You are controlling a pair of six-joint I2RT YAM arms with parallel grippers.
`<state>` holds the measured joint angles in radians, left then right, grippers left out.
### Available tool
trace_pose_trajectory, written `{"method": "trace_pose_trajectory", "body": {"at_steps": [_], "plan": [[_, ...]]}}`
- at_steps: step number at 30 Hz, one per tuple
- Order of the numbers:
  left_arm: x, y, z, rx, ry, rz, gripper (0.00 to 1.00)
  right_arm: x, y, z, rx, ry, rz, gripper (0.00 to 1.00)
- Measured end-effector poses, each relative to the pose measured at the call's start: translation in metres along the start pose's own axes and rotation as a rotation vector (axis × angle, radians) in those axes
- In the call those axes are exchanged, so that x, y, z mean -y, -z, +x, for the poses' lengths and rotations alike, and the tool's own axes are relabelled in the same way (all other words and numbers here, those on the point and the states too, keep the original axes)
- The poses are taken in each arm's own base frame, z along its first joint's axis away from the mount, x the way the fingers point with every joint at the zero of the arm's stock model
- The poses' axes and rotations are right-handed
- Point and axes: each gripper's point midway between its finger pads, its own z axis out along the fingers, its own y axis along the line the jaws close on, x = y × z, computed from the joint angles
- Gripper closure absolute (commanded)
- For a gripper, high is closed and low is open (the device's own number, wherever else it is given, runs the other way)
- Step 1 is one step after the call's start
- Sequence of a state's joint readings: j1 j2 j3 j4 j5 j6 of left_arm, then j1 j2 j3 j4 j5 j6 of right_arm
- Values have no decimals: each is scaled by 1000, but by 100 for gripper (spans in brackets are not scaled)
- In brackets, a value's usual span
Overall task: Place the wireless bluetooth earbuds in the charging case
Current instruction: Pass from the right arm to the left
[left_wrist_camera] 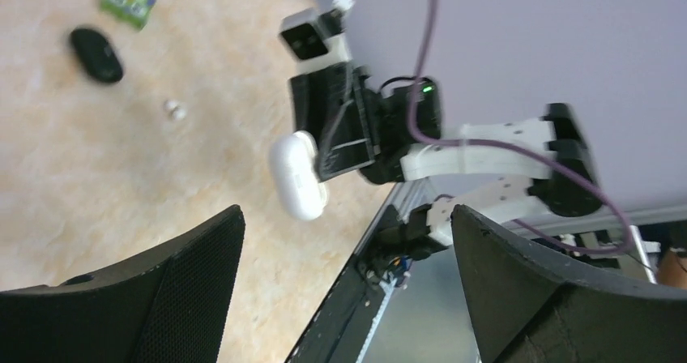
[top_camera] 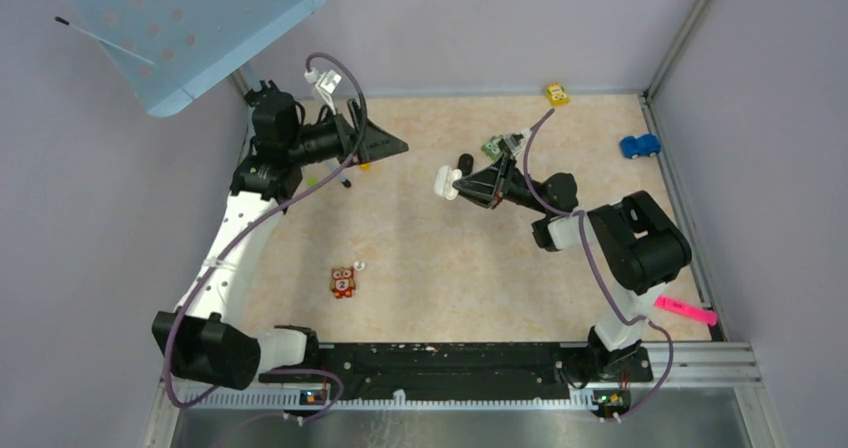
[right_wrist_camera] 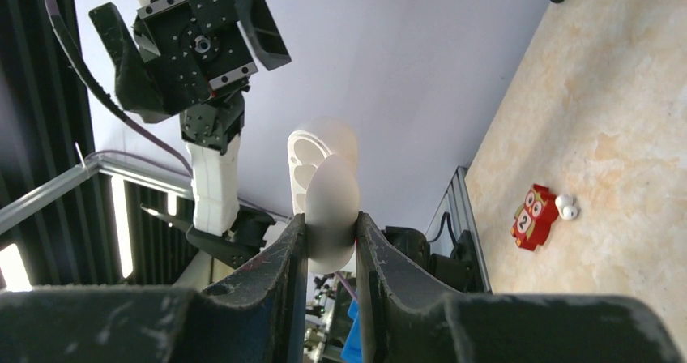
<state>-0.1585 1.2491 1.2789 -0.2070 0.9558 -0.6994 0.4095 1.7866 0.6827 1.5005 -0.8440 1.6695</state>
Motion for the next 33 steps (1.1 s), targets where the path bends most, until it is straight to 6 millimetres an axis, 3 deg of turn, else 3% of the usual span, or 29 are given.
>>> {"method": "trace_pose_trajectory", "body": {"at_steps": [4,9,17,24,28,33], "plan": [[-30,-21,31,-92,57,-158,1,4,3,3,-3,-12,11,97],[-32,-63,70,-243,16,-261,4,4,3,3,-4,-12,11,97],[-41,-71,58,-232,-66,-402,18,4,2,4,-6,-12,11,97],[-55,-87,87,-320,-74,-459,25,4,2,6,-11,-13,10,97],[-60,-94,93,-342,-85,-477,36,4,1,7,-15,-14,9,97],[-60,-94,92,-337,-95,-487,33,3,0,9,-20,-15,8,97]]}}
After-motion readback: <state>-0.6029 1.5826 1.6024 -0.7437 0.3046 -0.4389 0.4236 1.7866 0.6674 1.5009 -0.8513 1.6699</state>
